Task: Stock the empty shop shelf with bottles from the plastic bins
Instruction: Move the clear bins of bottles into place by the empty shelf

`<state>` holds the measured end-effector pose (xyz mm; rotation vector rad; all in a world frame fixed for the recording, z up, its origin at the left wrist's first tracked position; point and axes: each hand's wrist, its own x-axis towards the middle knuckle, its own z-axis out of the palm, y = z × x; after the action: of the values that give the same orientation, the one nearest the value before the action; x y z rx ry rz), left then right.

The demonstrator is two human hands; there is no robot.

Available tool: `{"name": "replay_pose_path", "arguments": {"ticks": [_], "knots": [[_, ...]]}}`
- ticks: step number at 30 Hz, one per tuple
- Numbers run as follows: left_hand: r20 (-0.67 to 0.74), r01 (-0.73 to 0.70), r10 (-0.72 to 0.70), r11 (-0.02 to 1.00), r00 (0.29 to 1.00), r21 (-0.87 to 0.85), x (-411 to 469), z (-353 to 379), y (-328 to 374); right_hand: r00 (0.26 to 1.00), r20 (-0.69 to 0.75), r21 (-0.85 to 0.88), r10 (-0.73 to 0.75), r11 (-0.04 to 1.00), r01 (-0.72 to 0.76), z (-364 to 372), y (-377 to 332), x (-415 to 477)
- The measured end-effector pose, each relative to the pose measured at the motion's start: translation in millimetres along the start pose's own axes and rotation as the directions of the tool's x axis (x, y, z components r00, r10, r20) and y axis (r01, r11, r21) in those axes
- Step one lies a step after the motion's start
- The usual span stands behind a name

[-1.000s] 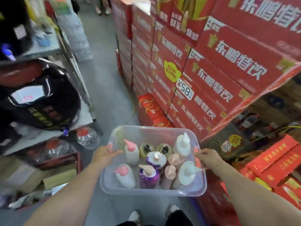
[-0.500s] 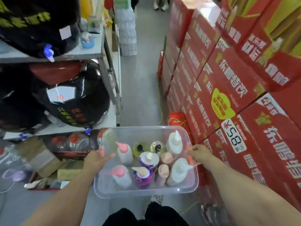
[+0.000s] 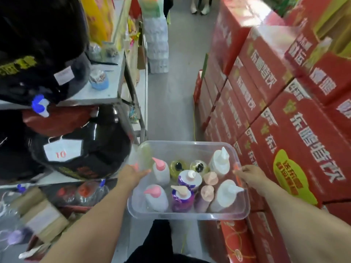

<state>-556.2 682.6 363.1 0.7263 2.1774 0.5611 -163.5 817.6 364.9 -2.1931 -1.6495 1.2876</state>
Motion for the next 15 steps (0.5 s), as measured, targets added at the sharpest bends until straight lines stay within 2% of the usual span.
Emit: {"name": "replay_pose_path", "arguments": {"ticks": [6,10,15], "knots": [[0.118,-0.034,0.025,0.997,0.993,0.074,110,-4,75,0.993,-0.059,0.027,0.101,0.995,-0.1,-14,-53,69],[0.104,-0.07,0.055,0.987,0.993,0.141,169,-8,132,0.991,-0.057,0.067,0.117,0.991,-0.113,-27,-88,117],[0.134,-0.049,0.042,0.997,0.99,0.052,253,-9,206,0.992,-0.036,0.143,0.122,0.983,-0.116,-45,-143,198]]}}
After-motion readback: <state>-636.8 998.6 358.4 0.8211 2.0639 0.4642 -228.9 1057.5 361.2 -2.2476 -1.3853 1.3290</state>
